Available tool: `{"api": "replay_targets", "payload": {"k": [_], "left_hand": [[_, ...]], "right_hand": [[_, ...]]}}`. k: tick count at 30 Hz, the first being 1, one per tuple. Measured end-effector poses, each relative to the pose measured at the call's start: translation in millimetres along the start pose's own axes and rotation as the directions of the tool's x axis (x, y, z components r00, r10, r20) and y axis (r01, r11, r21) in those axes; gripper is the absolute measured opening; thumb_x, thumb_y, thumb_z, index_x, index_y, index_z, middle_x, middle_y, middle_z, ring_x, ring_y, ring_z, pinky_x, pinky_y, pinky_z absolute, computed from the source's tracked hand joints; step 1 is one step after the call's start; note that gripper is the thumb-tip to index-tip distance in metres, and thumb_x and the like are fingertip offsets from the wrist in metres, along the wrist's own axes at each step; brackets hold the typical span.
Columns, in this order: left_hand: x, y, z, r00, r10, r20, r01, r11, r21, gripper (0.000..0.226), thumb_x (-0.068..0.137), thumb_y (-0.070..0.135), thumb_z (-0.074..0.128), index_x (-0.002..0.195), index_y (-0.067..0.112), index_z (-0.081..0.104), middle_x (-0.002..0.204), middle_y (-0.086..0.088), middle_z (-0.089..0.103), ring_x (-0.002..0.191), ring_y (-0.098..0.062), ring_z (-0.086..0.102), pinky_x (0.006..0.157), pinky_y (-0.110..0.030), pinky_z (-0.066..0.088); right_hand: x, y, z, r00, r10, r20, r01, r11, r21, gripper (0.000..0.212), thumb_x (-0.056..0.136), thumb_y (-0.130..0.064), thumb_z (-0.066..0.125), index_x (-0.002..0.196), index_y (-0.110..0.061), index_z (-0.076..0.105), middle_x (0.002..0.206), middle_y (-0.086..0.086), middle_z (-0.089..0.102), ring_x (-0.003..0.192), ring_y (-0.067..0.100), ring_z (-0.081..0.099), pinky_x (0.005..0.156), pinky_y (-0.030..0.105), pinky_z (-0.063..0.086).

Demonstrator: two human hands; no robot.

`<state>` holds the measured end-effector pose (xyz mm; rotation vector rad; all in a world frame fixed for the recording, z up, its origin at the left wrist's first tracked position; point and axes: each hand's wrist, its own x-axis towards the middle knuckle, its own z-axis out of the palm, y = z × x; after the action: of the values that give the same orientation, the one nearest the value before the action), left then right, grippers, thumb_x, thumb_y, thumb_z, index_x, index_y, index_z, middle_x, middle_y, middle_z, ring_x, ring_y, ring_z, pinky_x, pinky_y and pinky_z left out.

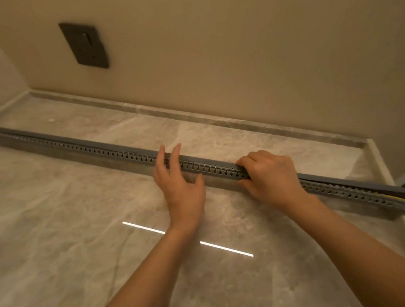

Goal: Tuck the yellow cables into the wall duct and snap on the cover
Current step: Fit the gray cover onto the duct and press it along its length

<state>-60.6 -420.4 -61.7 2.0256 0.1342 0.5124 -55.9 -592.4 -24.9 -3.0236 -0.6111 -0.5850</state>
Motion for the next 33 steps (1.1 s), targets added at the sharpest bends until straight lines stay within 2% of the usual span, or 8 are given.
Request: {"api": "replay_targets", "payload": {"k": [2,4,6,9,16,21,24,33], "left_hand": [[-18,11,13,0.902,-0.416,-0.117,0.344,0.854,-0.39,0.064,0.075,0.003,0.073,0.13,0.017,0.042,0.132,-0.004,0.04,0.117,-0.015,0.047,0.095,-0.022,0.042],[-25,20,25,0.774,-0.617,0.141,0.524,0.499,-0.691,0.057,0.08,0.001,0.068,0.129,0.01,0.04,0.118,-0.006,0.054,0.098,-0.009,0.058,0.077,-0.013,0.047],[-24,24,36,0.733,-0.534,0.422,0.609,0.238,-0.757,0.044,0.085,-0.002,0.06,0.126,0.004,0.042,0.102,-0.004,0.061,0.09,-0.008,0.061,0.076,-0.017,0.048],[-18,25,44,0.694,-0.413,0.589,0.682,0.116,-0.722,0.024,0.091,0.001,0.052,0.114,0.003,0.046,0.097,-0.009,0.061,0.097,-0.015,0.06,0.086,-0.025,0.049],[-12,13,49,0.715,-0.342,0.61,0.675,0.109,-0.73,0.032,0.093,0.001,0.048,0.123,-0.009,0.045,0.111,-0.013,0.065,0.103,-0.018,0.063,0.085,-0.028,0.055],[-13,12,50,0.722,-0.347,0.598,0.675,0.169,-0.718,0.032,0.091,0.003,0.053,0.121,-0.008,0.047,0.116,-0.018,0.063,0.108,-0.022,0.062,0.092,-0.033,0.051],[-13,12,53,0.725,-0.363,0.586,0.671,0.181,-0.719,0.027,0.09,0.004,0.055,0.115,-0.004,0.05,0.111,-0.017,0.063,0.104,-0.022,0.062,0.094,-0.035,0.05],[-14,19,56,0.761,-0.384,0.523,0.615,0.168,-0.771,0.018,0.088,0.005,0.06,0.105,0.007,0.055,0.094,-0.007,0.069,0.087,-0.012,0.07,0.071,-0.022,0.057]], "right_hand": [[-2,1,-1,1.0,0.009,-0.006,-0.009,1.0,0.008,0.026,0.063,-0.021,0.081,0.083,-0.01,0.069,0.072,0.007,0.067,0.065,0.028,0.062,0.048,0.027,0.032],[-4,2,-2,1.0,0.019,-0.008,-0.019,1.0,0.022,0.026,0.062,-0.021,0.082,0.083,-0.011,0.069,0.071,0.006,0.067,0.065,0.028,0.062,0.047,0.027,0.035],[-5,3,-2,1.0,0.028,0.003,-0.028,0.999,0.03,0.026,0.066,-0.024,0.08,0.085,-0.013,0.069,0.075,0.005,0.068,0.07,0.028,0.063,0.049,0.027,0.035],[-5,5,-2,0.999,0.039,0.021,-0.04,0.999,0.034,0.025,0.073,-0.032,0.075,0.09,-0.016,0.068,0.082,0.002,0.068,0.078,0.026,0.062,0.053,0.028,0.035],[-6,6,-5,0.995,0.098,0.034,-0.1,0.991,0.087,0.021,0.077,-0.037,0.07,0.086,-0.018,0.068,0.077,-0.001,0.067,0.074,0.021,0.061,0.051,0.028,0.039],[7,25,-10,0.934,0.211,0.29,-0.313,0.873,0.374,0.023,0.085,-0.044,0.057,0.088,-0.026,0.069,0.081,-0.007,0.068,0.075,0.012,0.059,0.066,0.035,0.05],[15,32,-2,0.861,0.279,0.426,-0.448,0.812,0.374,0.047,0.089,-0.051,0.046,0.066,-0.015,0.065,0.058,0.0,0.059,0.057,0.015,0.053,0.058,0.035,0.042],[23,33,1,0.847,0.378,0.375,-0.513,0.766,0.387,0.061,0.072,-0.071,0.053,0.05,-0.015,0.065,0.04,-0.001,0.048,0.038,0.009,0.041,0.044,0.025,0.033]]}}
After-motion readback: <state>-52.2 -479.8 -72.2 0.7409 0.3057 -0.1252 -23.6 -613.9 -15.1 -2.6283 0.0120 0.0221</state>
